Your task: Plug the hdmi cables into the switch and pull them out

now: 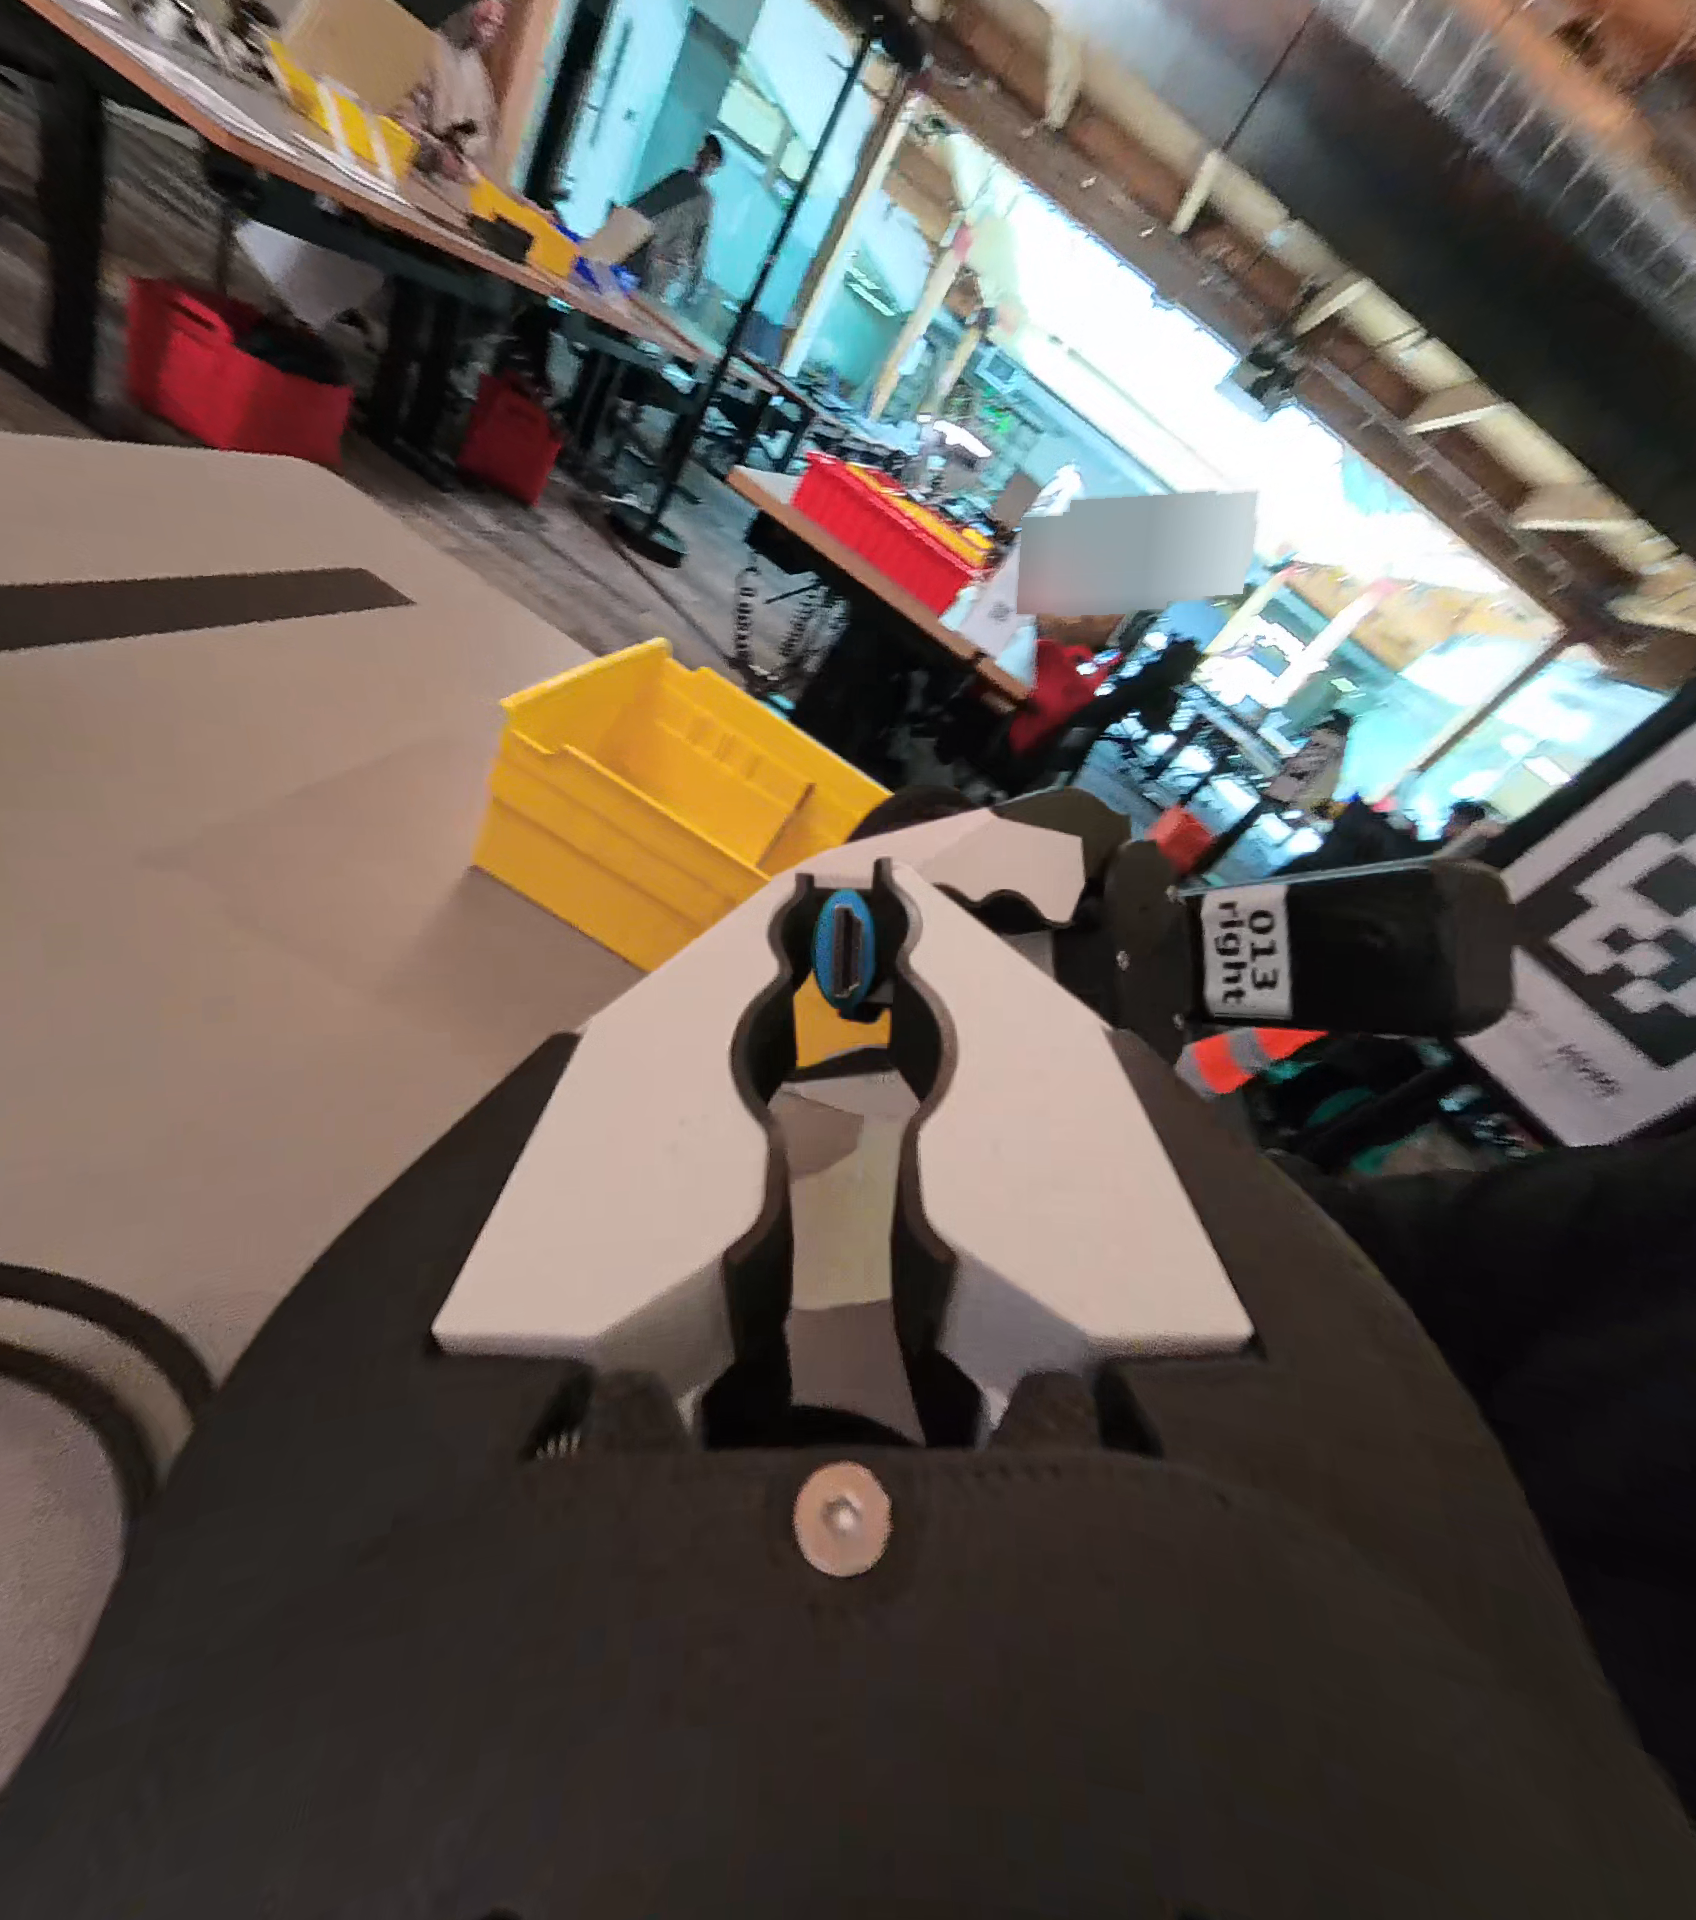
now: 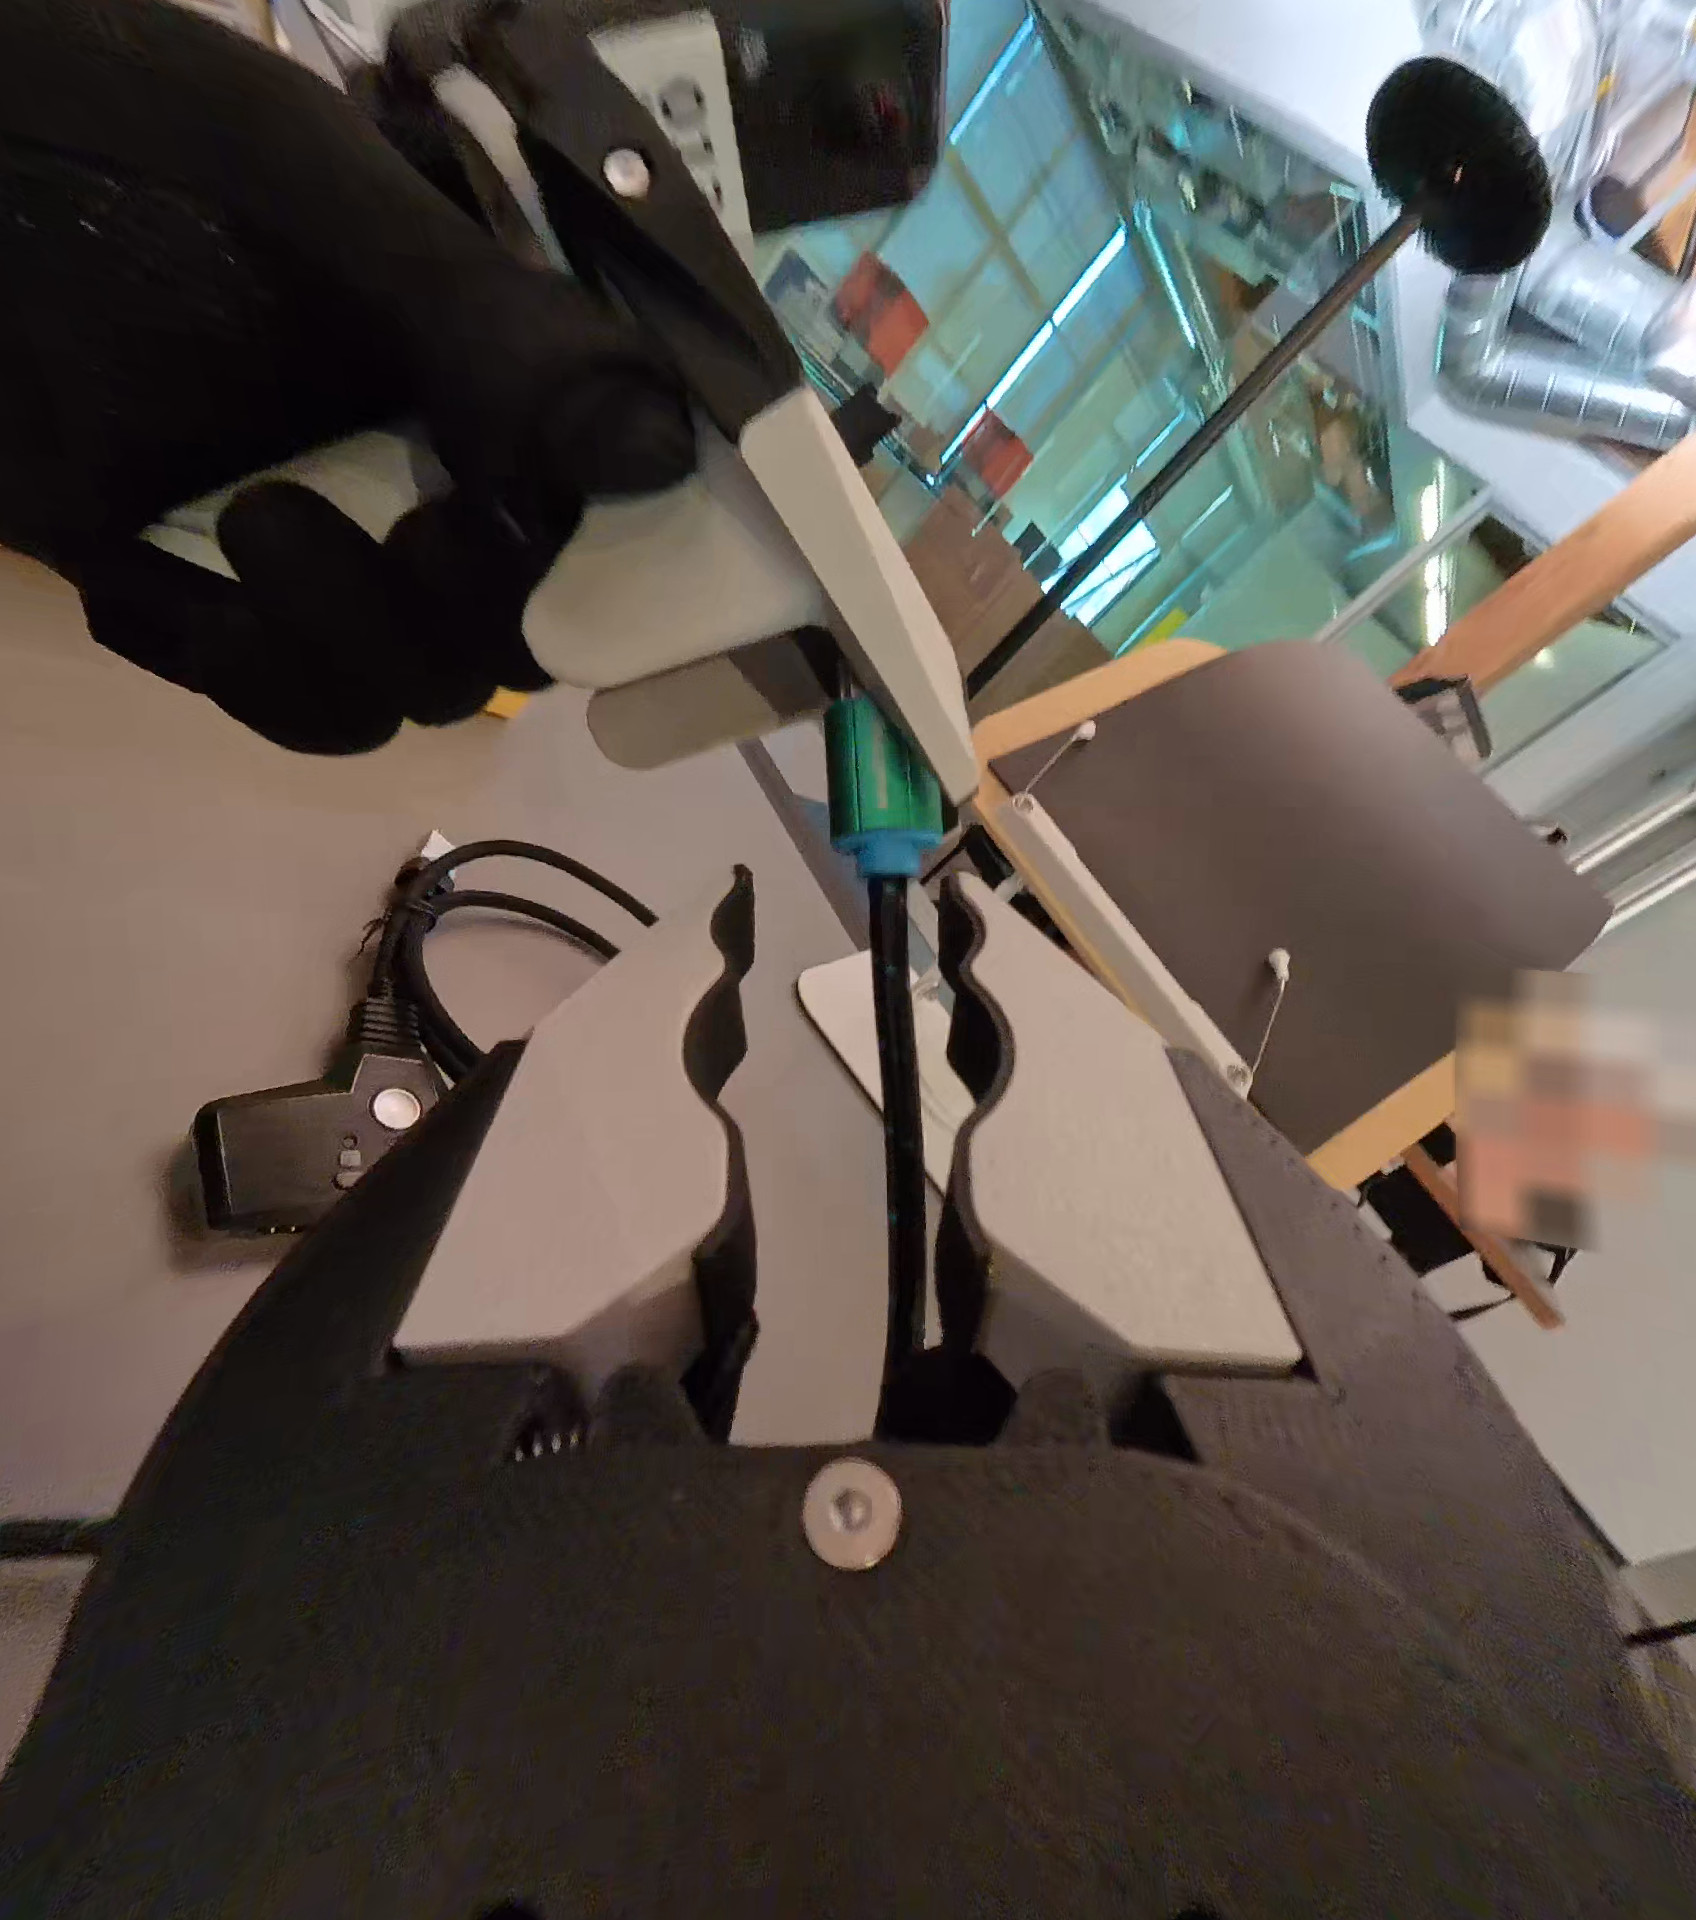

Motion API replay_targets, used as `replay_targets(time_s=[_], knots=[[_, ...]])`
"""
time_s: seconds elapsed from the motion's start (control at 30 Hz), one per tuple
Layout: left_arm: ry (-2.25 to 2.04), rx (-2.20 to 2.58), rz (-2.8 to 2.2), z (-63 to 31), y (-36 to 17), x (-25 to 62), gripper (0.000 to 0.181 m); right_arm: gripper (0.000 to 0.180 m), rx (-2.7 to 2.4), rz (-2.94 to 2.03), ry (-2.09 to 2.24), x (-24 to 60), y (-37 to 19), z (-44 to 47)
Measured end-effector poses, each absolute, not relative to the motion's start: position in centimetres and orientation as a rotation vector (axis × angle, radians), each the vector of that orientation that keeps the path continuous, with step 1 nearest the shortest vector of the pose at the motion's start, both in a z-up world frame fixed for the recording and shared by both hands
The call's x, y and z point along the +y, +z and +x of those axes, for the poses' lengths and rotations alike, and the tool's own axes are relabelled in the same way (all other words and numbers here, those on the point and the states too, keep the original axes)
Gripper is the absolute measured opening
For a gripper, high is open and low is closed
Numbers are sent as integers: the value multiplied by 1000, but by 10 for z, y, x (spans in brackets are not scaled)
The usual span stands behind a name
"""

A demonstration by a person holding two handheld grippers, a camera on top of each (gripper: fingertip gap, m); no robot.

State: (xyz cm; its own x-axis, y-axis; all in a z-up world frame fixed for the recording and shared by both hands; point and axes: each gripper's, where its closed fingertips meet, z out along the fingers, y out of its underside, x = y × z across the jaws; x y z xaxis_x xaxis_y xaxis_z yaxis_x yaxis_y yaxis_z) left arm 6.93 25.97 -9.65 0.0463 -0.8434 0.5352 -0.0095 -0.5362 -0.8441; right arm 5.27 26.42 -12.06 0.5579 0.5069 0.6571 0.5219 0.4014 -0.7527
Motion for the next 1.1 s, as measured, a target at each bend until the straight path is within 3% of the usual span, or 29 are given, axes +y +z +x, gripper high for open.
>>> replay_targets(time_s=[0.4,0.6,0.83,0.9,0.97,1.1], knots=[[-1905,811,-1561,67,-99,259,8,24,-1062,-1137,37,263,-112,48],[-1957,746,-1544,69,-97,267,9,17,-1032,-1082,-164,268,-111,52],[-1966,747,-1564,71,-105,271,8,17,-1040,-1163,-26,271,-119,54],[-1908,766,-1586,71,-110,276,11,17,-1051,-1197,-5,273,-124,55],[-1736,806,-1640,69,-121,286,30,17,-1029,-1259,46,278,-128,57],[-1245,989,-1594,53,-127,297,40,18,-957,-1355,235,282,-130,62]])
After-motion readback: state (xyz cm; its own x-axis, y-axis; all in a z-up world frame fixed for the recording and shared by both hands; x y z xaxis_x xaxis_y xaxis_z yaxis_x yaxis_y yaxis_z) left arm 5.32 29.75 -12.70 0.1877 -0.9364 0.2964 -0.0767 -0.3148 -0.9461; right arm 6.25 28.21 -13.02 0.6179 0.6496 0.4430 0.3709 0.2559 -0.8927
